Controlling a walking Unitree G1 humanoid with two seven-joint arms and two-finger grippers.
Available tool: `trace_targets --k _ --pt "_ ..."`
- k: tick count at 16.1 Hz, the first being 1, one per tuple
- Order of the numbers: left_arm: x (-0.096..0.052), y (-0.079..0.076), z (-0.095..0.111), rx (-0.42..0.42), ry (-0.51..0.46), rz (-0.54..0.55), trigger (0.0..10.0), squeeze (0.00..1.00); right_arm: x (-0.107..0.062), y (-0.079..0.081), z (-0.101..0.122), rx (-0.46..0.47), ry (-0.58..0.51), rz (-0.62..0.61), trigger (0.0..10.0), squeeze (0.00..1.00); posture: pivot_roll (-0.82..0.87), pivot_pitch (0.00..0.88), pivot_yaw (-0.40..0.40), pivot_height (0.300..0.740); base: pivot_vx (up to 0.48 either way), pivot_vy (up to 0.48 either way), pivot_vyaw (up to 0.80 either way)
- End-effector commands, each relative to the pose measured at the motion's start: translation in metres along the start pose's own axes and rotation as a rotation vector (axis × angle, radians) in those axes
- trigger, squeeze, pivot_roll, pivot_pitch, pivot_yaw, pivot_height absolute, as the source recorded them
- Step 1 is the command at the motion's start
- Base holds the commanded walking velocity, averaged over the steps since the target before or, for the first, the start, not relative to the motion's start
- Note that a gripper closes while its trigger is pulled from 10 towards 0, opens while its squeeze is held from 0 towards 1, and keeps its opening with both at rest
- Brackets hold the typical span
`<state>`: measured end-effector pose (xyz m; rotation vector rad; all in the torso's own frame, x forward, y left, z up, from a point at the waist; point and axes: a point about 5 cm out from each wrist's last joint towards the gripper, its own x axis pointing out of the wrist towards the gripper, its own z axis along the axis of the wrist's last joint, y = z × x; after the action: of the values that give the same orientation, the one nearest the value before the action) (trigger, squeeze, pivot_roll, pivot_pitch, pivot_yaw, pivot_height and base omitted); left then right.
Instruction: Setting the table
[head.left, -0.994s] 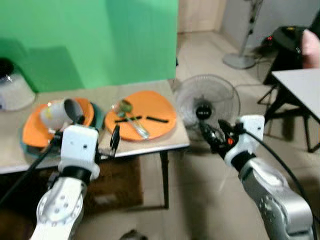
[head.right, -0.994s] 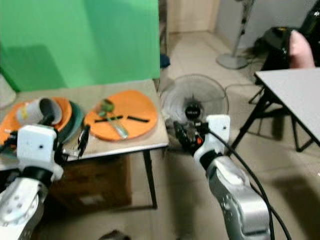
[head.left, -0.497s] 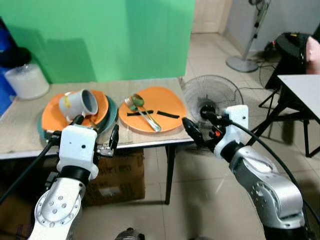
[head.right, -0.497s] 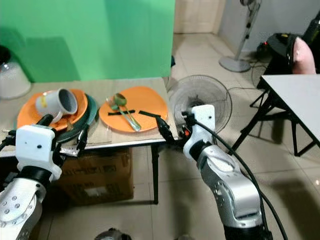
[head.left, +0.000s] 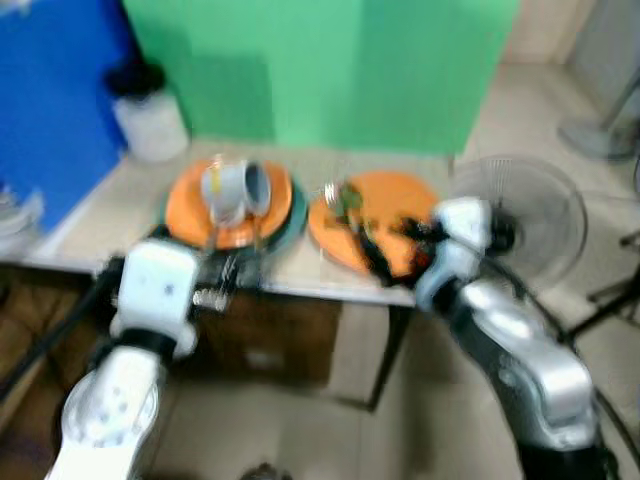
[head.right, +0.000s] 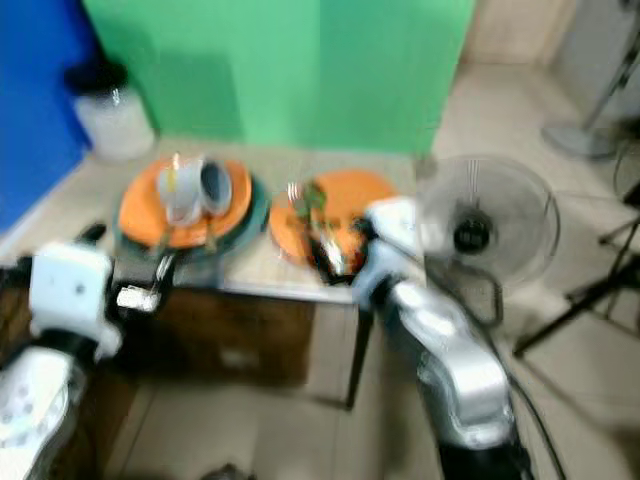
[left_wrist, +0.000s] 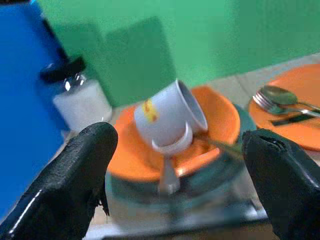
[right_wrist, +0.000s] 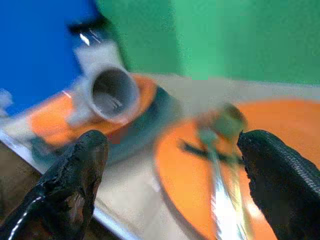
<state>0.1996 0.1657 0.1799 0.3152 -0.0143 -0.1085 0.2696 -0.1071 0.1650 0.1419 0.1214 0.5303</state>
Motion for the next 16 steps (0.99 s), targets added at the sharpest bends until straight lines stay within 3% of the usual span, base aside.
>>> trace_targets --k 1,2,3,4,9,12,14,15,16 --pt "0.000 -0.004 0.006 -0.006 -0.029 -0.027 10.0 0.00 -0.006 -0.010 0.001 -0.015 0.010 -0.036 10.0 1.00 0.04 0.048 0.024 0.740 0.311 0.000 0.00" --pt "0.000 -0.005 0.008 0.003 -0.034 -0.038 10.0 0.00 -0.003 -0.008 0.004 -0.026 0.008 -0.007 10.0 1.00 0.04 0.049 0.022 0.740 0.281 0.000 0.00" --pt "-0.001 -0.006 0.010 0.005 -0.040 -0.061 10.0 0.00 0.000 -0.004 0.008 -0.042 0.008 0.019 10.0 0.89 0.05 0.048 0.020 0.740 0.000 0.000 0.00" --pt "-0.002 -0.007 0.011 0.010 -0.044 -0.083 10.0 0.00 0.004 -0.001 0.009 -0.061 0.034 0.037 10.0 0.00 0.05 0.049 0.019 0.740 0.000 0.000 0.00" --pt "-0.003 -0.012 0.017 -0.002 -0.050 -0.197 10.0 0.00 0.031 0.004 0.005 -0.045 0.205 0.071 10.0 0.00 0.05 0.054 0.016 0.740 0.000 0.000 0.00" --pt "-0.013 -0.023 0.015 -0.002 0.004 -0.398 10.0 0.00 0.057 0.000 -0.004 -0.121 0.334 -0.003 10.0 0.00 0.05 0.062 0.019 0.740 0.000 0.000 0.00" --pt "-0.016 -0.025 0.013 -0.008 0.026 -0.443 10.0 0.00 0.065 -0.002 -0.010 -0.152 0.404 -0.012 4.6 0.00 0.05 0.066 0.020 0.740 0.000 0.000 0.00" --pt "-0.017 -0.026 0.013 -0.007 0.033 -0.459 10.0 0.00 0.071 -0.005 -0.013 -0.160 0.431 -0.028 4.2 0.00 0.05 0.066 0.020 0.740 0.000 0.000 0.00" --pt "-0.017 -0.026 0.012 -0.007 0.039 -0.463 10.0 0.00 0.077 -0.010 -0.015 -0.166 0.453 -0.053 0.9 0.00 0.05 0.069 0.019 0.740 0.000 0.000 0.00"
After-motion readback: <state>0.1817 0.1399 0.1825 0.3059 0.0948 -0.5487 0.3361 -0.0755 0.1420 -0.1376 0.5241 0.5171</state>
